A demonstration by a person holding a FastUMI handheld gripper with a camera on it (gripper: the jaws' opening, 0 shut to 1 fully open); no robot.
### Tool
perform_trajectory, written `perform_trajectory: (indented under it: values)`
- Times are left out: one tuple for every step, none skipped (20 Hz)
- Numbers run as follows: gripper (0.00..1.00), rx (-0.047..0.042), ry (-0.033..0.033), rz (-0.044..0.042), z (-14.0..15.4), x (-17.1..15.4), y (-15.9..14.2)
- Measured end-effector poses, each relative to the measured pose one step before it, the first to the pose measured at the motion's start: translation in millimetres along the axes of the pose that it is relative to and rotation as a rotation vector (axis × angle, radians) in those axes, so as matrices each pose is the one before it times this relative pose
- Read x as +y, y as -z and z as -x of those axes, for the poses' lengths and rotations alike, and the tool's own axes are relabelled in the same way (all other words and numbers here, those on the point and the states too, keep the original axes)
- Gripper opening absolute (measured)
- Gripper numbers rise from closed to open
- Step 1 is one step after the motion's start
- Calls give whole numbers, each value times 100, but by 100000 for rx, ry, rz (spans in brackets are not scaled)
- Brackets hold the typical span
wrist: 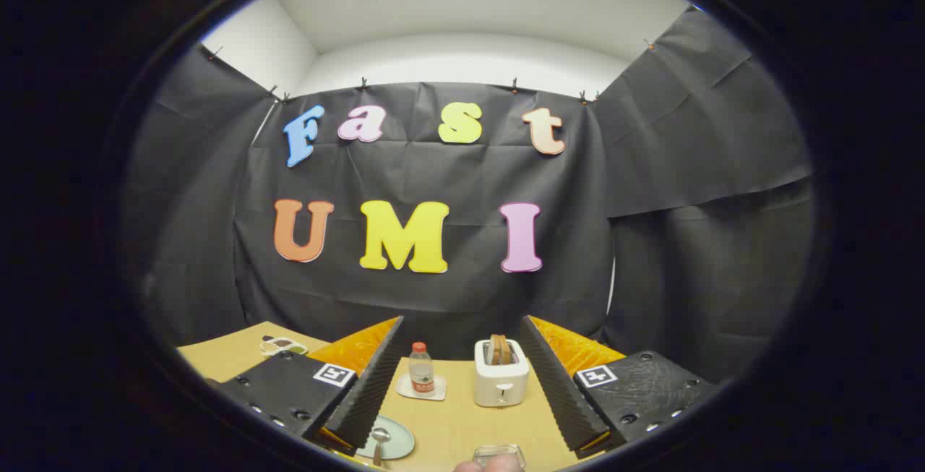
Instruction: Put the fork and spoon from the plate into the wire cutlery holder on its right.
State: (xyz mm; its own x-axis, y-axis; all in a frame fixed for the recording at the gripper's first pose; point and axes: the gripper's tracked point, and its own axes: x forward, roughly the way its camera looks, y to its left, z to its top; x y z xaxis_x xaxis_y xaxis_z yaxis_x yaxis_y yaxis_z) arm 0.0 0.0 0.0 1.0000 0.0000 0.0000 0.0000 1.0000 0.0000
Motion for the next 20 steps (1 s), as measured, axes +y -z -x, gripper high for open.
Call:
perform_trajectory:
  values:
    - [95, -23, -1183, -101, -172, 467, -20]
    - [95, -129, -973, 61, -57, 369, 122]
    - [95, -108, -953, -90, -32, 310, -63]
    - [95, -215, -828, -24, -32, 287, -128]
    - [95, -284, -737, 64, -80, 154, -139]
    - [95, -237, -398, 37, -67, 77, -44]
    - [95, -325, -646, -102, -33, 75, -183]
    - [95, -34, -289, -112, 44, 40, 9]
    - [95, -12, 58, -205, 40, -63, -76]
    - [95, -126, -10, -419, 38, -161, -28]
    - [95, 137, 180, -201, 95, -140, -25]
    - [95, -118, 63, -30, 31, -140, 47]
    - [95, -54, 291, 265, 58, -267, -79]
    - [95, -41, 364, 219, 68, -311, 14]
    - [95, -163, 413, -92, 78, -351, -73]
    - [95, -133, 592, -157, 68, -285, -80]
    - [95, -53, 564, -162, 27, -254, -139]
    - [95, 151, 620, -261, 96, -322, -30]
    - [95, 159, 117, -163, 16, -97, 16]
    - [95, 267, 180, -6, 21, -34, 131]
